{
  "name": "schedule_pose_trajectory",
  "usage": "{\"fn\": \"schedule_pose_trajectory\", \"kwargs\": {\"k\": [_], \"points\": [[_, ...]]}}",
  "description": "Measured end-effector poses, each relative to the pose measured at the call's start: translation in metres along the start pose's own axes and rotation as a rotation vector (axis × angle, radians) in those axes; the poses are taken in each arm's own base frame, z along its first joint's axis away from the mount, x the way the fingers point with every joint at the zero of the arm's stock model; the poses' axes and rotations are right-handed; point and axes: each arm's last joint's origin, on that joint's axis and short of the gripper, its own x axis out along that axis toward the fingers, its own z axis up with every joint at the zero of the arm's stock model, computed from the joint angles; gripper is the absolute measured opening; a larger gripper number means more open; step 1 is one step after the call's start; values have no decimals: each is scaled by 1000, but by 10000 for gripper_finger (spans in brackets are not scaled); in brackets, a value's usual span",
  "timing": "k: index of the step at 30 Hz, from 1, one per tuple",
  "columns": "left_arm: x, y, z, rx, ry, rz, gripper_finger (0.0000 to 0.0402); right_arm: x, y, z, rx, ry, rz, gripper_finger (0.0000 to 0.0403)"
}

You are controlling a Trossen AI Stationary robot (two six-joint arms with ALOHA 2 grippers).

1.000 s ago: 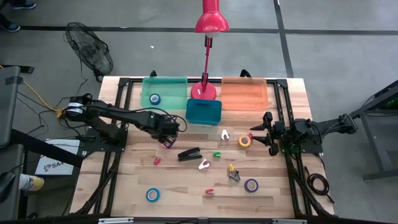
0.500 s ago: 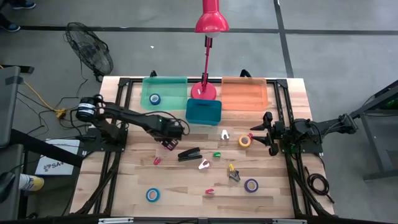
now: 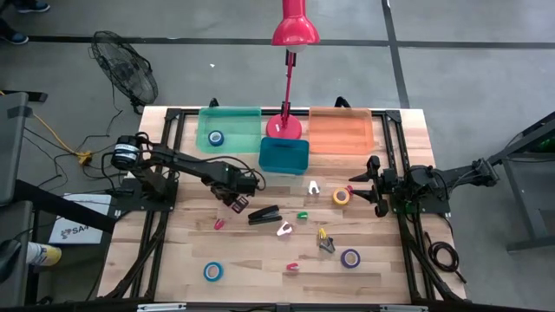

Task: Pick and place Stapler, Stapler remover, tape
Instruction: Put the pink tape into the light green bin

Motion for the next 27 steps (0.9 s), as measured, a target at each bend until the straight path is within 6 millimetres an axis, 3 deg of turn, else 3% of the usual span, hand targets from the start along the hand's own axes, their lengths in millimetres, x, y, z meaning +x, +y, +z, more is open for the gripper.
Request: {"fn": "schedule_pose_trajectory", "kwargs": {"k": [4, 8, 14, 21, 27], "points": [[-1, 0, 0, 33, 9, -11, 31, 0, 0, 0, 0, 0, 0, 170], [-8, -2, 1, 35, 12, -22, 31, 0, 0, 0, 0, 0, 0, 170], [-41, 2, 11, 30, -22, 25, 43, 0, 0, 0, 0, 0, 0, 169], [-85, 22, 42, -26, -133, 55, 36, 0, 0, 0, -1, 3, -1, 169], [-98, 53, 74, -96, -192, 100, 39, 1, 0, -1, -2, 10, -1, 170]]}}
